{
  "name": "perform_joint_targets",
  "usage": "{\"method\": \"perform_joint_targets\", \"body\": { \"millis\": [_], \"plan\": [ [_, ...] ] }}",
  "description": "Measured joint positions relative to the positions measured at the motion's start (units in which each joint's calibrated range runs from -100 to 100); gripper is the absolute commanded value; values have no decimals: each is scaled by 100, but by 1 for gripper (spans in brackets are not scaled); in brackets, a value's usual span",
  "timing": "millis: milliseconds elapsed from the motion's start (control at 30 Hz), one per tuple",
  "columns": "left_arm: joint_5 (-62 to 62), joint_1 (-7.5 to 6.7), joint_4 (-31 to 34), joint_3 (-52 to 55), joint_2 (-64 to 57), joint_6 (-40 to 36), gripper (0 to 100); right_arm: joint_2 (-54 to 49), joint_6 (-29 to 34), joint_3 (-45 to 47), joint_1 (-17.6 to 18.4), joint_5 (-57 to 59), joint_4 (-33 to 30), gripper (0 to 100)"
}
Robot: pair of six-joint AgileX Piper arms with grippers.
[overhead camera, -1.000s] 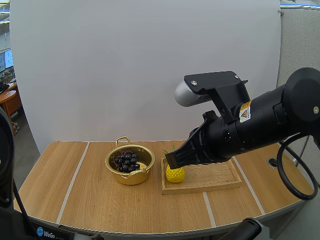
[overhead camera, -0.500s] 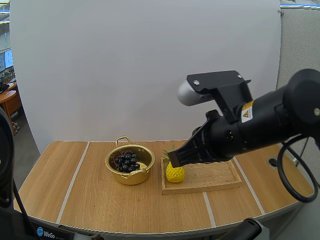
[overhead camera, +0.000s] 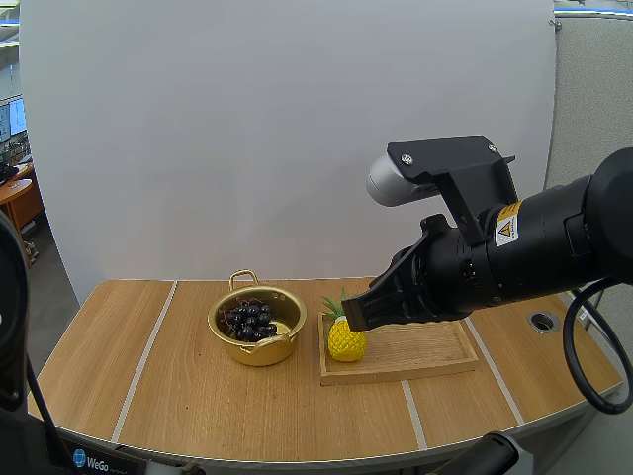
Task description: Open the pot, put the grape inside, and close it
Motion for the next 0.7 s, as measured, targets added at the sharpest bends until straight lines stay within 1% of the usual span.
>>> {"method": "perform_joint_targets", "body": {
  "millis": [133,233,333,500,700],
  "plan": [
    [0,0,0,15,26,47,0,0,0,0,0,0,0,0],
    [0,0,0,237,38,66,0,0,0,0,0,0,0,0],
    [0,0,0,703,21,85,0,0,0,0,0,0,0,0],
    [0,0,10,1152,-43,104,0,0,0,0,0,0,0,0],
    [0,0,21,2201,-263,138,0,0,0,0,0,0,0,0]
  ]
}}
